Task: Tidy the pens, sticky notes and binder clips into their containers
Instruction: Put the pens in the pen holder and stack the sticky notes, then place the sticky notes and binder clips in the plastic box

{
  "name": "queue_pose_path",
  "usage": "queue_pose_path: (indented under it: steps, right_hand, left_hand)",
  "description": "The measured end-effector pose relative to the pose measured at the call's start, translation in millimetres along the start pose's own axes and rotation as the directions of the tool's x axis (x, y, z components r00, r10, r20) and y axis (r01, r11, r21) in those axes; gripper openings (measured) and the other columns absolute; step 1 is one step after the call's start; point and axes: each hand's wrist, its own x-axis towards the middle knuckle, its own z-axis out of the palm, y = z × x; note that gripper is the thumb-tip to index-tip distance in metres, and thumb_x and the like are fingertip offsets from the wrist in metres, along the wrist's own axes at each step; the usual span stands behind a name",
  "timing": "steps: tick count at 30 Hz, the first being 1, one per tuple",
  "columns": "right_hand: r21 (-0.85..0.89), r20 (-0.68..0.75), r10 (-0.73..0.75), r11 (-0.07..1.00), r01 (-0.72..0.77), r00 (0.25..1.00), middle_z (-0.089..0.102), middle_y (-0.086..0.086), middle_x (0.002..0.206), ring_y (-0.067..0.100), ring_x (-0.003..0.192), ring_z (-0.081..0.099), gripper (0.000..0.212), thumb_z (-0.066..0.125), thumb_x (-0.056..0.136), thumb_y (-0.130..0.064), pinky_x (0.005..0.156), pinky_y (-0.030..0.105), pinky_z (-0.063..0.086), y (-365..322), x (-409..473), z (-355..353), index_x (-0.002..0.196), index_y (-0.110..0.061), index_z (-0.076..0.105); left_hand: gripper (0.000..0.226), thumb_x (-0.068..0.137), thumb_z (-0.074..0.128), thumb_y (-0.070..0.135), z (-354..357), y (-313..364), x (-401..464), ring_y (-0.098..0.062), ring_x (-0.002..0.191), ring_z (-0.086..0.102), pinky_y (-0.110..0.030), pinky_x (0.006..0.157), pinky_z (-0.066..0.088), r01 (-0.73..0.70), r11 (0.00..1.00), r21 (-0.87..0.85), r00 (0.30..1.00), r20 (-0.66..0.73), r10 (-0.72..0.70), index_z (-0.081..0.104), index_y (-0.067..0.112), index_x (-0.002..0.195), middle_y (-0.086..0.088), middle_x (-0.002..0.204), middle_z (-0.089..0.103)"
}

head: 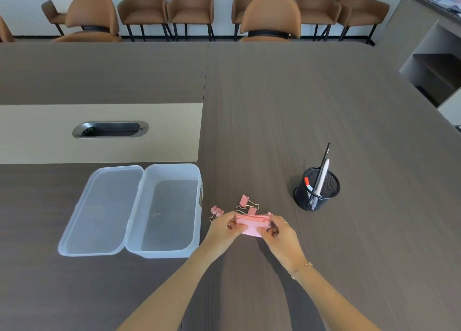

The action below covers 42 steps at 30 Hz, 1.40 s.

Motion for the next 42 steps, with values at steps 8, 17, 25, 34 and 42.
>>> queue_pose_path:
  steps: [8,17,25,34,42]
  right_hand:
    - [0.108,0.048,-0.022,0.994,0.017,0.999,0.069,0.003,0.097,0.02,0.087,0.062,0.021,0.051,0.094,-0.013,0.071,0.018,0.049,-24.6,2.6,-8.5,0.112,-0.019,0.059]
    - [0.239,0.138,0.005,0.97,-0.038,0.99,0.071,0.008,0.096,0.03,0.073,0.067,0.015,0.049,0.094,-0.027,0.062,0.021,0.05,-102.2,31.7,-15.4,0.105,-0.025,0.06]
    - [0.049,0.072,0.113,0.992,-0.117,0.991,0.067,-0.001,0.103,0.016,0.093,0.06,0.028,0.046,0.092,-0.009,0.067,0.013,0.04,-51.0,33.3,-8.1,0.086,-0.03,0.064]
    - [-0.079,0.106,0.03,0.997,-0.021,0.994,0.06,0.0,0.094,0.007,0.065,0.049,0.039,0.044,0.089,0.001,0.062,0.003,0.04,-22.2,34.1,-9.0,0.084,-0.03,0.067]
    - [-0.375,0.043,0.015,0.927,0.002,0.999,0.049,0.004,0.127,0.022,0.115,0.043,0.035,0.058,0.086,-0.01,0.091,0.024,0.039,-16.4,46.0,-21.1,0.121,-0.014,0.054]
  left_hand:
    - [0.029,0.09,0.06,0.023,-21.0,33.3,-2.2,-0.012,0.089,0.06,-0.014,0.072,0.043,-0.054,0.996,-0.066,0.998,-0.021,0.053,0.063,0.011,0.115,-0.003,0.101,0.068]
    - [0.018,0.091,0.054,0.024,-164.7,60.6,7.0,-0.02,0.092,0.055,-0.024,0.074,0.044,0.068,0.991,-0.117,0.98,-0.176,-0.088,0.058,0.018,0.108,-0.001,0.1,0.061]
    - [0.03,0.094,0.044,0.014,-176.9,1.6,44.6,-0.028,0.093,0.054,-0.03,0.077,0.038,0.375,0.908,0.19,0.918,-0.215,-0.334,0.058,0.001,0.117,-0.012,0.102,0.059]
    - [0.03,0.091,0.05,0.015,-136.3,-27.0,80.1,-0.035,0.109,0.06,-0.035,0.085,0.045,0.453,0.859,0.238,0.87,-0.329,-0.368,0.06,0.001,0.115,-0.018,0.115,0.065]
    - [0.029,0.093,0.041,0.012,-142.7,38.2,59.8,-0.035,0.093,0.058,-0.035,0.071,0.043,0.23,0.946,0.228,0.806,-0.59,-0.054,0.055,0.0,0.115,-0.019,0.118,0.052]
